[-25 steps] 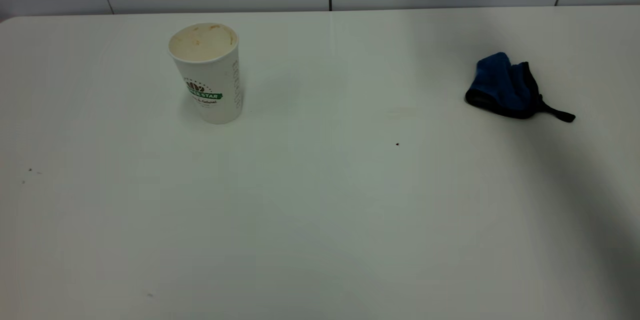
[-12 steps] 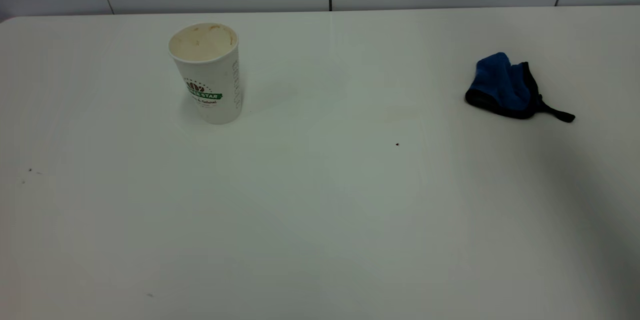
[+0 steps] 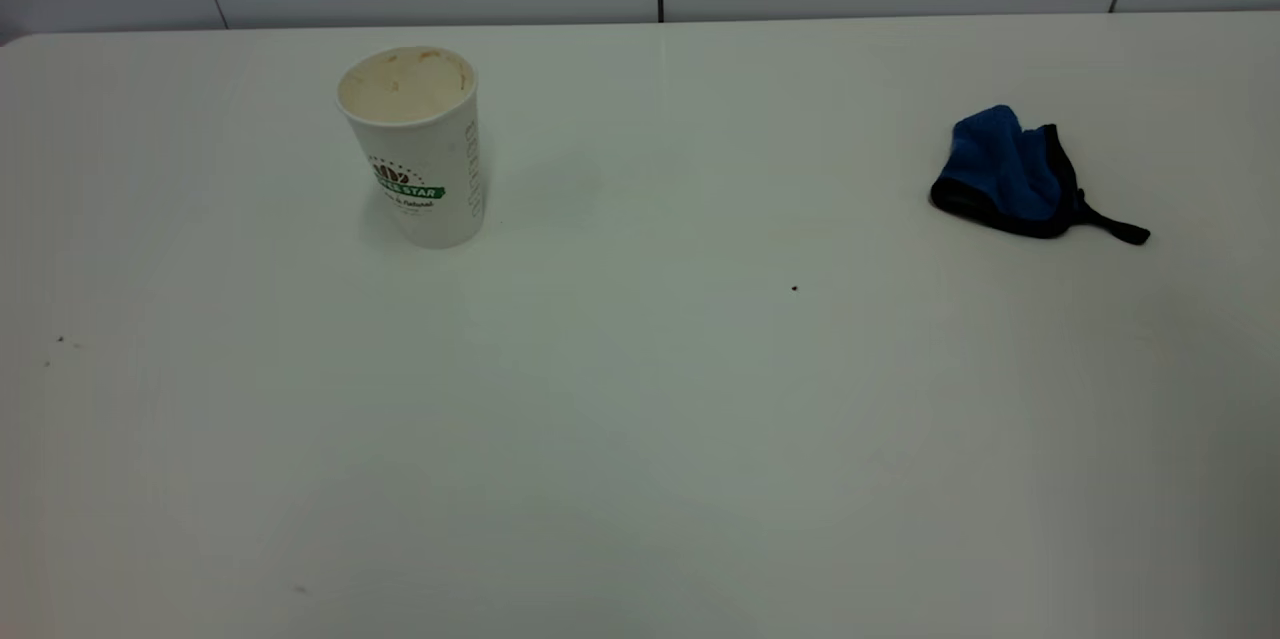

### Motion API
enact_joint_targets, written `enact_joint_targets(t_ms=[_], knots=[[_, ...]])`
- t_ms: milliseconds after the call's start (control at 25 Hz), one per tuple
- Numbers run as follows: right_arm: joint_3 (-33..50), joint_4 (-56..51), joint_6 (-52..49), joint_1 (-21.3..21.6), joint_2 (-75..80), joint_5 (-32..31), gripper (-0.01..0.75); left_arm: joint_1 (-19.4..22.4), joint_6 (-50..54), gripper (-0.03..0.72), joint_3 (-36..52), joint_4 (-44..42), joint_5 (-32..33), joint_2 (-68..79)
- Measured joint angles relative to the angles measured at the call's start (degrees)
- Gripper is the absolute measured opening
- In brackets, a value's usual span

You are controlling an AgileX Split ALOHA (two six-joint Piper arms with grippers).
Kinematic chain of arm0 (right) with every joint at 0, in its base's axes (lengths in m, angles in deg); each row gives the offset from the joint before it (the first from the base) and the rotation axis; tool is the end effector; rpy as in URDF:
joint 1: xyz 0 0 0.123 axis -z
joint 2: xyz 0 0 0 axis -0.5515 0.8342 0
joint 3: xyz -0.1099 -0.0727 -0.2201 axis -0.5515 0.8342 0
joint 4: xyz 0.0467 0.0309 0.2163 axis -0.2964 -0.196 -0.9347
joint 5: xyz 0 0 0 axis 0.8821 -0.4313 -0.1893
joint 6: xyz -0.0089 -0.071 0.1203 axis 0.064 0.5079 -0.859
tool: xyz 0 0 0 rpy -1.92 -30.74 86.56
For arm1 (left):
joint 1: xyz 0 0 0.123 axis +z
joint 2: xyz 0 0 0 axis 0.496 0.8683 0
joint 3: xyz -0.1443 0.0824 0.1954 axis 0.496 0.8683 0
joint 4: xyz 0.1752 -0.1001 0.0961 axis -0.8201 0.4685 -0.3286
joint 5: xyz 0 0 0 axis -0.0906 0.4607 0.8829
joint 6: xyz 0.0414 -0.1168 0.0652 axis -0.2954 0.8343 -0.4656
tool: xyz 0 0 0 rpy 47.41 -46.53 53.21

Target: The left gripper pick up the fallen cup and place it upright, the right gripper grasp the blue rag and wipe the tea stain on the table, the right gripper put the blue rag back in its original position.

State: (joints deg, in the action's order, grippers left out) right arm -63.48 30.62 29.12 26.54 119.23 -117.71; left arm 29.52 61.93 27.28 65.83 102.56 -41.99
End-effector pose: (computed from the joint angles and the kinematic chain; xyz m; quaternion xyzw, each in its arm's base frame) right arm 0.1561 0.0226 0.3029 -0.0924 0.9554 0.0204 0.2797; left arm 0.0371 0.0072 0.2304 -0.0226 0.8675 0.0157 0.4967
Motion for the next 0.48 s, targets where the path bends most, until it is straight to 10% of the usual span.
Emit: enact_joint_targets(t_ms=[480], knots=[[18.7, -1.0, 4.2, 0.0, -13.8, 0.0, 0.634, 0.0, 0.0, 0.402, 0.0, 0.0, 0.0, 0.0]])
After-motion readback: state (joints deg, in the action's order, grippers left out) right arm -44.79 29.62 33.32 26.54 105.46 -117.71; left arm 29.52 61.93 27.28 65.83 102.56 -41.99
